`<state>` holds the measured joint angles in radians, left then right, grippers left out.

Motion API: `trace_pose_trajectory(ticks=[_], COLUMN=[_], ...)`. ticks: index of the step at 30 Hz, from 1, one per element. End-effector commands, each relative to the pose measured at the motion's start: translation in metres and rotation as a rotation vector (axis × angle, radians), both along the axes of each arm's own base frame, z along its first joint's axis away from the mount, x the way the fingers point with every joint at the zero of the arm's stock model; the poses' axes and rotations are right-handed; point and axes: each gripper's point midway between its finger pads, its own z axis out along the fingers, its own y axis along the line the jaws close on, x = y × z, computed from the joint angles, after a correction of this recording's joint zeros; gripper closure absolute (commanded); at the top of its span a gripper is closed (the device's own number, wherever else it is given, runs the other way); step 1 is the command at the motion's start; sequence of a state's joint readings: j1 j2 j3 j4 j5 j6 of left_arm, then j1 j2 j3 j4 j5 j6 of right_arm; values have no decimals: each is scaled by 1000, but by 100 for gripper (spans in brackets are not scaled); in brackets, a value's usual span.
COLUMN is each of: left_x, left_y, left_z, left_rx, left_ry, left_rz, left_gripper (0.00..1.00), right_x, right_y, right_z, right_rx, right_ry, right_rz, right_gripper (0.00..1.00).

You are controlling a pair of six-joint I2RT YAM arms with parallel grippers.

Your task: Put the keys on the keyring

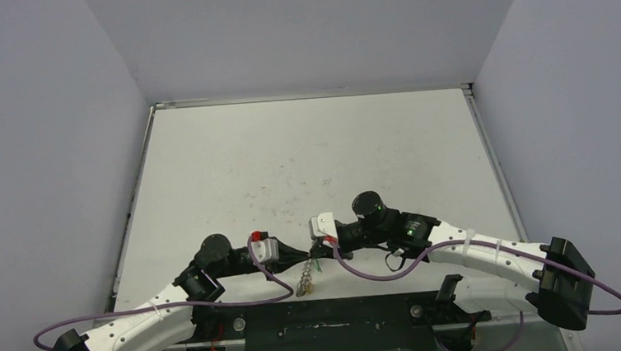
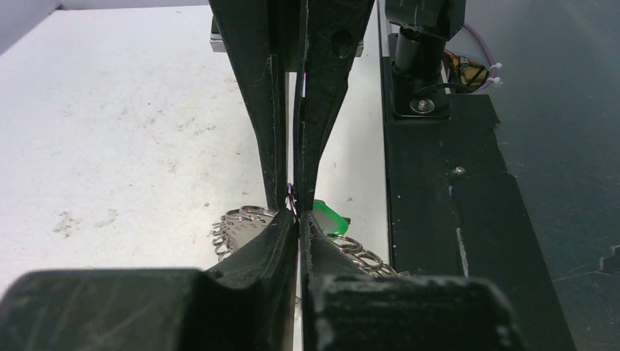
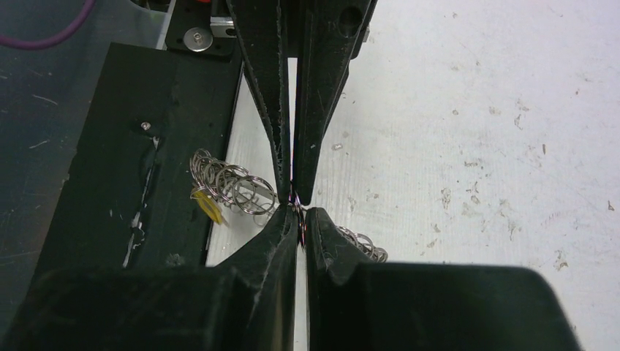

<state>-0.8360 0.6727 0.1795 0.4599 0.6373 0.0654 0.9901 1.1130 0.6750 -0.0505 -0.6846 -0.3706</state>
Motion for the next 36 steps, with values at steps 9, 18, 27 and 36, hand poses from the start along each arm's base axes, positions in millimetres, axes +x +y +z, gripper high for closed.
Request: trace_pose_trajectory(ticks=[9, 18, 27, 36], left_x=[17, 22, 19, 18], left_y=[5, 8, 0, -3], left_z=[24, 16, 12, 7], left_rx=[-20, 100, 120, 100], left_ry=[-37, -34, -15, -37], left_rz=[104, 115, 66, 49], left_gripper=[67, 63, 81, 71], right_x=[12, 14, 11, 9], right_y=[-1, -3, 14, 13], right_z=[15, 7, 14, 11], right_rx=[-188, -402, -394, -360], right_ry=[98, 103, 95, 73], right_rz=[-128, -202, -185, -168], right_gripper=[100, 100, 100, 100])
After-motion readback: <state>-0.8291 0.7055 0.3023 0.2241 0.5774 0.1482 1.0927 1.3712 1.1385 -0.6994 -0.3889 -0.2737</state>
